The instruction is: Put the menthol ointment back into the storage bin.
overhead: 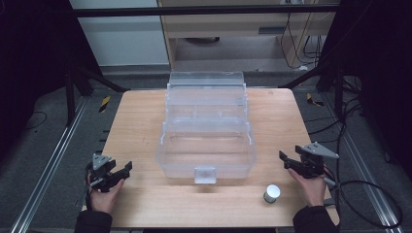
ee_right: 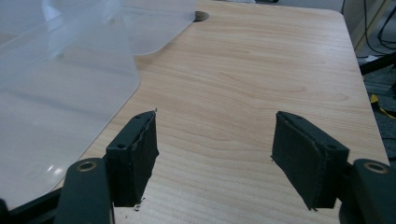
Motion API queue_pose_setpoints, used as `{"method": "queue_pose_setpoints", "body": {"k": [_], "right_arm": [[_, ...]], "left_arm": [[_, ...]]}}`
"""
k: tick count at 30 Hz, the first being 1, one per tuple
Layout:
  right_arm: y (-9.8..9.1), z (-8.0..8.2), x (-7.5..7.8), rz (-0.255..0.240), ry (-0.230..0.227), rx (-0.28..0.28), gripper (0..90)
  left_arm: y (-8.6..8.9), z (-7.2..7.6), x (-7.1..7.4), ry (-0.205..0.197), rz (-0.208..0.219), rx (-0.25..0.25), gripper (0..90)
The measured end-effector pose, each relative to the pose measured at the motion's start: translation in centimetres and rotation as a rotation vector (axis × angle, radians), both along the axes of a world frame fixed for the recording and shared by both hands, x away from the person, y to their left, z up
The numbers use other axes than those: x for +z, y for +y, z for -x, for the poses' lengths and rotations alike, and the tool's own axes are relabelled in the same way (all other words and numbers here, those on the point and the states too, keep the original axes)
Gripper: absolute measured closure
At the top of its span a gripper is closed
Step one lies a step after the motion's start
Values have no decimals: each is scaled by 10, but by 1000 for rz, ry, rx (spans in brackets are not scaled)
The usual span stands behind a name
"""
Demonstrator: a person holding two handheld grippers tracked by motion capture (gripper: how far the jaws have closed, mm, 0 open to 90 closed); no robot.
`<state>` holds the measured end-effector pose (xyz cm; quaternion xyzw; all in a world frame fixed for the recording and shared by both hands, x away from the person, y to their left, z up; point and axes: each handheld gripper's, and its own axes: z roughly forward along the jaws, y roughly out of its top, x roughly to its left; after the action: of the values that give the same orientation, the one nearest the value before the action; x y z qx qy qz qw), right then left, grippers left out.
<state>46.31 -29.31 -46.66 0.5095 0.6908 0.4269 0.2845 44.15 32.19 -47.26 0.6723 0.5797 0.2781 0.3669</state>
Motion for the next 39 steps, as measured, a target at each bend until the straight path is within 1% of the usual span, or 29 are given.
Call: {"method": "queue_pose_setpoints", "body": {"k": [2, 4, 6, 8, 10, 13, 14, 18, 20, 23, 24, 26, 28, 30, 33, 34, 39], "right_arm": [[0, 2, 5, 8, -3, 22, 310], [1, 3, 8, 16, -1, 29, 311], [3, 5, 14, 56, -10, 48, 317], [5, 7, 20, 76, -4, 68, 322], [8, 9, 31, 78, 7, 105, 329], [10, 11, 40, 88, 9, 135, 344], [11, 11, 45, 91, 22, 151, 347], [17, 8, 56, 136, 49, 200, 350], [19, 6, 61, 143, 63, 226, 343], [23, 4, 67, 163, 84, 250, 322], [24, 4, 70, 178, 100, 268, 321], [26, 3, 75, 211, 117, 289, 308], [29, 3, 81, 230, 130, 316, 302], [33, 2, 87, 242, 160, 349, 290], [38, 3, 93, 280, 179, 387, 271], [40, 4, 95, 299, 187, 406, 267], [48, 6, 102, 345, 237, 474, 254]], "left_arm": [[0, 0, 0, 1, -2, -1, 332], [0, 1, 0, -4, -5, 2, 331], [1, 1, 0, -5, 0, 2, 328], [0, 1, -1, 0, 3, -4, 326], [-1, 0, -3, 7, -4, -7, 324], [-2, 0, -3, 12, -7, -12, 322], [-2, 0, -3, 13, -9, -13, 321], [-2, -1, -4, 22, -13, -15, 322], [-3, -2, -5, 25, -16, -15, 321], [-3, -1, -5, 24, -16, -21, 322], [-3, -1, -5, 25, -13, -21, 323], [-2, -2, -5, 29, -20, -27, 326], [-3, -2, -5, 28, -21, -25, 327], [-3, -1, -4, 26, -19, -23, 328], [-3, -2, -5, 27, -23, -25, 328], [-3, -2, -5, 29, -24, -26, 328], [-3, -2, -5, 31, -25, -28, 328]]}}
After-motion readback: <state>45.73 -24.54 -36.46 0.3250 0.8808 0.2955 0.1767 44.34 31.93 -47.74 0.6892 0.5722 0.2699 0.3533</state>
